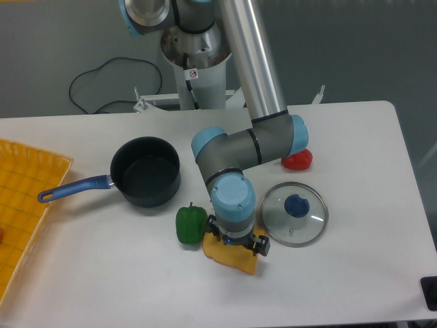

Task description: Pick up the bread slice

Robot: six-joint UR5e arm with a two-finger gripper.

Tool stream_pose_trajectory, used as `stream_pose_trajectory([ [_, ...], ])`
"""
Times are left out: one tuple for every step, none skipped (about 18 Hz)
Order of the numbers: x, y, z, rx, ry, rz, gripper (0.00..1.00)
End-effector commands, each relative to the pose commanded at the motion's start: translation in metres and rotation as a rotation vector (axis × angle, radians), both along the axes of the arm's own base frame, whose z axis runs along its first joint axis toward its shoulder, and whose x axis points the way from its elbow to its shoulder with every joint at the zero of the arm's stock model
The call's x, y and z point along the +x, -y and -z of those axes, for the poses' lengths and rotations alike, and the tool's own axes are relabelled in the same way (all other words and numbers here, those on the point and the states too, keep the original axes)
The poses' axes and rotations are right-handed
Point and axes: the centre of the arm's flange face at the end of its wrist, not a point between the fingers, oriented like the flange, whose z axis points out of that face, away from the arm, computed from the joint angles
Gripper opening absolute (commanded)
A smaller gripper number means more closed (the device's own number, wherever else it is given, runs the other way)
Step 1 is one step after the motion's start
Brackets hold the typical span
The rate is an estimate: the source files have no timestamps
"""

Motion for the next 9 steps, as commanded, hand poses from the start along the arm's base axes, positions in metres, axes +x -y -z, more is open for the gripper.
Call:
stream_pose_trajectory([
  [-0.0004, -0.0003, -0.0019, 0.002, -0.003, 0.012, 1.00],
  [-0.0001, -0.0015, -0.0044, 0.004, -0.007, 0.026, 1.00],
  [0.0003, -0.0011, -0.0058, 0.004, -0.008, 0.032, 1.00],
  [0.0009, -0.0006, -0.0071, 0.003, -0.008, 0.038, 1.00],
  [0.0014, 0.0001, -0.0047, -0.002, -0.005, 0.047, 1.00],
  [0.0006, -0.0006, -0.0062, 0.000, -0.009, 0.056, 1.00],
  [0.0014, -0.0013, -0.0064, 0.000, -0.010, 0.071, 1.00],
  [0.0024, -0.0032, -0.0077, -0.001, -0.012, 0.102, 1.00],
  [0.0079, -0.0063, -0.0066, -0.007, -0.013, 0.129, 1.00],
])
